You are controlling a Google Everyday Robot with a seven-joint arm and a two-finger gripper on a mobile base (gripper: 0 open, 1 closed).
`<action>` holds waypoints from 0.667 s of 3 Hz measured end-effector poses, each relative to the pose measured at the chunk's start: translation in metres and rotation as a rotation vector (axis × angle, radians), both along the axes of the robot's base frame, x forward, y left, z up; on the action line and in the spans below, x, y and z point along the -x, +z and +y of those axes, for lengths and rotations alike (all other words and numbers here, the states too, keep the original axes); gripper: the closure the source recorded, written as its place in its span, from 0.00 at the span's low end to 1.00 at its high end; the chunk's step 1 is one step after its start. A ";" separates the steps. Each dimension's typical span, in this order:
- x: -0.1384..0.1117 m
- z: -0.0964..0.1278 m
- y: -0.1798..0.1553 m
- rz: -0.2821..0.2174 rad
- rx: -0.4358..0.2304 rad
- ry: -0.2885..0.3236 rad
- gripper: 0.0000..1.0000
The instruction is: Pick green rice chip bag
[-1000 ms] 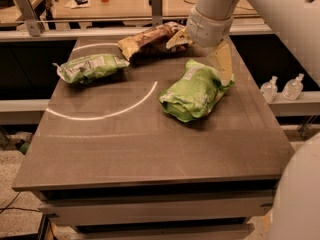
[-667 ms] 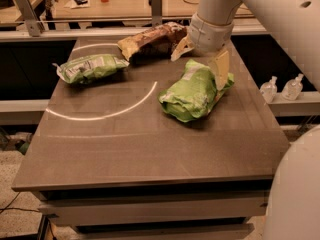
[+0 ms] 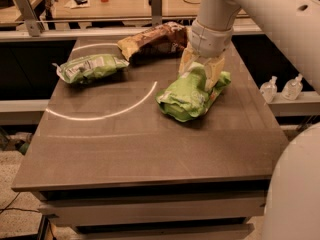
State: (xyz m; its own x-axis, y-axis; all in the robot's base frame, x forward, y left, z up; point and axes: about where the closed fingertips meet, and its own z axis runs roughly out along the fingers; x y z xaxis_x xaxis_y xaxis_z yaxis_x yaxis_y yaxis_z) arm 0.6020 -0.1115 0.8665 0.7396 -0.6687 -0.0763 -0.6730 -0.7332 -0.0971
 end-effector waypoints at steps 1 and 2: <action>0.004 0.000 -0.002 0.009 -0.011 -0.001 0.87; 0.004 0.000 0.000 0.009 -0.011 -0.001 1.00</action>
Offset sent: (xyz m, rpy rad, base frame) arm -0.0388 0.0046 0.0167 0.0121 0.1798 -0.2187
